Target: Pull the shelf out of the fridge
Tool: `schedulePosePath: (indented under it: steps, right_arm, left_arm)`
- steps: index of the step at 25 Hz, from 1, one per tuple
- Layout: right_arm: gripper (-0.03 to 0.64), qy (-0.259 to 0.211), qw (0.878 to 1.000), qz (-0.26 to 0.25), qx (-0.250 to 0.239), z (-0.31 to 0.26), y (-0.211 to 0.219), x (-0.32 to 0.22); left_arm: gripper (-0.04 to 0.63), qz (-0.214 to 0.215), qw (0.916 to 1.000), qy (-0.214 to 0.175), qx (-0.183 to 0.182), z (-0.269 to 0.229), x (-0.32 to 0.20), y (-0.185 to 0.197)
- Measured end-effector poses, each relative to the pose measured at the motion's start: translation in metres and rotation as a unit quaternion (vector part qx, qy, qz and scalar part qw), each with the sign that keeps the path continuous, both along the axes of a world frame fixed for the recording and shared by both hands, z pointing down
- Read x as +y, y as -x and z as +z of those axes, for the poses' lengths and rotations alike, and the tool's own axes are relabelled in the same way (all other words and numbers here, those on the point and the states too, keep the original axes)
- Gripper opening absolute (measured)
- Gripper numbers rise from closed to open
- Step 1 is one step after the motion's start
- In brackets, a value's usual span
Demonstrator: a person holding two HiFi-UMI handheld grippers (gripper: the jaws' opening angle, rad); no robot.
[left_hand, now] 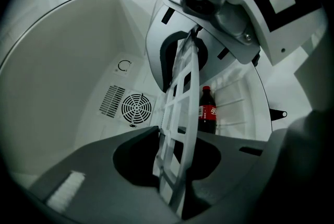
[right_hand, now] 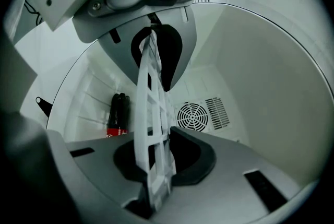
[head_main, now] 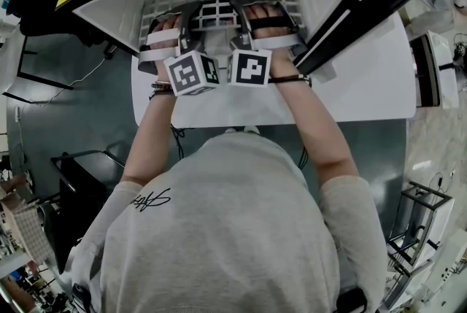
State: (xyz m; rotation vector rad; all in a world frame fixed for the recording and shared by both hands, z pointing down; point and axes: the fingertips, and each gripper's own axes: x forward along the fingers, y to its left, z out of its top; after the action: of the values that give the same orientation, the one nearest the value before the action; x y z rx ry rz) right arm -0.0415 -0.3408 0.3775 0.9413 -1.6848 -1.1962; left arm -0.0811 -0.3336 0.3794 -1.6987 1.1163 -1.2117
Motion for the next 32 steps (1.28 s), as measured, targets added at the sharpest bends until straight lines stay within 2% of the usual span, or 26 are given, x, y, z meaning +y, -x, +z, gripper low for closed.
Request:
schedulePosePath:
  steps: [32]
  right_arm:
    - [0.049,0.003,1.0,0.001,0.003,0.0,-0.003,0.015]
  left_arm:
    - [0.069,0.002,1.0,0.005,0.003,-0.001,0.015,-0.002]
